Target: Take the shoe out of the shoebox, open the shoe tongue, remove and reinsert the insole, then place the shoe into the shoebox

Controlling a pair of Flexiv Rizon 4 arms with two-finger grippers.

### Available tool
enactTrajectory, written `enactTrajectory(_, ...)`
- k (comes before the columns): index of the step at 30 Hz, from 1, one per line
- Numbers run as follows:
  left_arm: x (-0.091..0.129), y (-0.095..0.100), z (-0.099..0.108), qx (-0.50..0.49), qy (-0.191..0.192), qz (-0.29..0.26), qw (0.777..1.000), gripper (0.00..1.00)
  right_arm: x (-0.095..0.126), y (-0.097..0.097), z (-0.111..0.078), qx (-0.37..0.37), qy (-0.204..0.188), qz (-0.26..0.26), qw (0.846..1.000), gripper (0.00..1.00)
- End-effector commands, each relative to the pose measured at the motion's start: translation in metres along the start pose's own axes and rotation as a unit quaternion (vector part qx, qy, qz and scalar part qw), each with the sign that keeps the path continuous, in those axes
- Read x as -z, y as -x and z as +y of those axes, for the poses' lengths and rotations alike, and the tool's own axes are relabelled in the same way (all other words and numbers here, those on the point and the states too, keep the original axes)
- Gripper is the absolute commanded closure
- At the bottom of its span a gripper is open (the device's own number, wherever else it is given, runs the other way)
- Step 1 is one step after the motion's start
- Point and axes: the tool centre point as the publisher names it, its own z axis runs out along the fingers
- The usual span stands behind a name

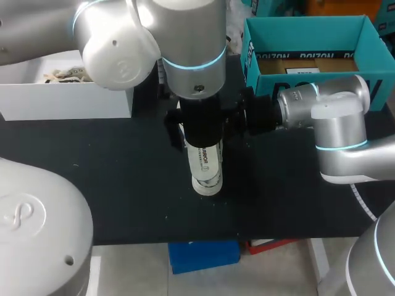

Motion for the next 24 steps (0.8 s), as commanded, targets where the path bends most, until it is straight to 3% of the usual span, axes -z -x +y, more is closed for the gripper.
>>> enactTrajectory(1,-0.003,-0.003,0.007,-0.005,-0.001,-0.007,1.000,0.00,-0.001,0.000,0.000,-0.001,0.000,-0.001,1.000,1.00)
enactTrajectory(11,0.002,-0.011,0.046,-0.013,0.005,-0.005,1.000,0.00,-0.001,0.000,0.000,-0.001,0.000,-0.001,1.000,1.00)
enactTrajectory(24,-0.006,-0.028,0.113,-0.023,0.005,-0.005,1.000,0.00,-0.001,0.000,0.000,-0.001,0.000,-0.001,1.000,1.00)
